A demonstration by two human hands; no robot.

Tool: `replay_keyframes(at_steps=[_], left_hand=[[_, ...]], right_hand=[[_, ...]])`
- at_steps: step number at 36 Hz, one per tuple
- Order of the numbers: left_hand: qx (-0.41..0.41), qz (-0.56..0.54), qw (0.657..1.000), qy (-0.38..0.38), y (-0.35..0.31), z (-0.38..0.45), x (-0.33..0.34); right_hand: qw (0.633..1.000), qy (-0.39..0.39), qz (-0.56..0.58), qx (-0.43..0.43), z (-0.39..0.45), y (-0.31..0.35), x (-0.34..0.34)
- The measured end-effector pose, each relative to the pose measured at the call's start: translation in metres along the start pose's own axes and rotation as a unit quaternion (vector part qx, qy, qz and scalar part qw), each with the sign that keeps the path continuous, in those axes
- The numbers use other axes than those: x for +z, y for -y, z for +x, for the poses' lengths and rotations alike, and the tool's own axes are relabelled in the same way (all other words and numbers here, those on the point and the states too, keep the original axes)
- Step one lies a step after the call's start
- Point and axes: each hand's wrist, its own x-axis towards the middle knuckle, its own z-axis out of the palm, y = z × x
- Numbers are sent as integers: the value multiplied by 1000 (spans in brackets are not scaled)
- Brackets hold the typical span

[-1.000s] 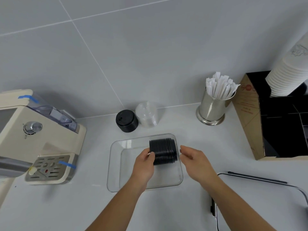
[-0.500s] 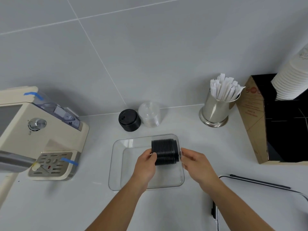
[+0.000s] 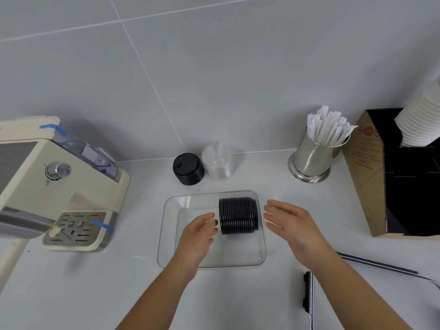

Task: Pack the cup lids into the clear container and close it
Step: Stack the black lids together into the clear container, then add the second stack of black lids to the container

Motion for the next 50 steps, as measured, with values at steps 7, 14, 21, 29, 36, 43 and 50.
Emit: replay_keyframes(at_steps=[7,14,21,29,36,43,50], left_hand=[[4,-43,999,-8,-9,-8,-22],[27,-76,995,-51,-26,-10,-53],[38,-112,989,-87,-44,2,-86],[26,-118,989,-91,-60,40,-108],[12,-111,991,-71,-71,87,-109],[-12,-48,996,-78,-74,132,-105],[-23,8,997,-71,-83,160,-99]], right_hand=[[1000,22,16,-5,-1,19,12],[999,52,-2,-6,5,33,31],[993,97,-60,-18,15,50,66],[982,142,-125,-10,41,56,114],[969,146,-197,-8,75,52,160],[936,128,-327,-8,100,46,186],[918,133,-372,-23,119,34,197]])
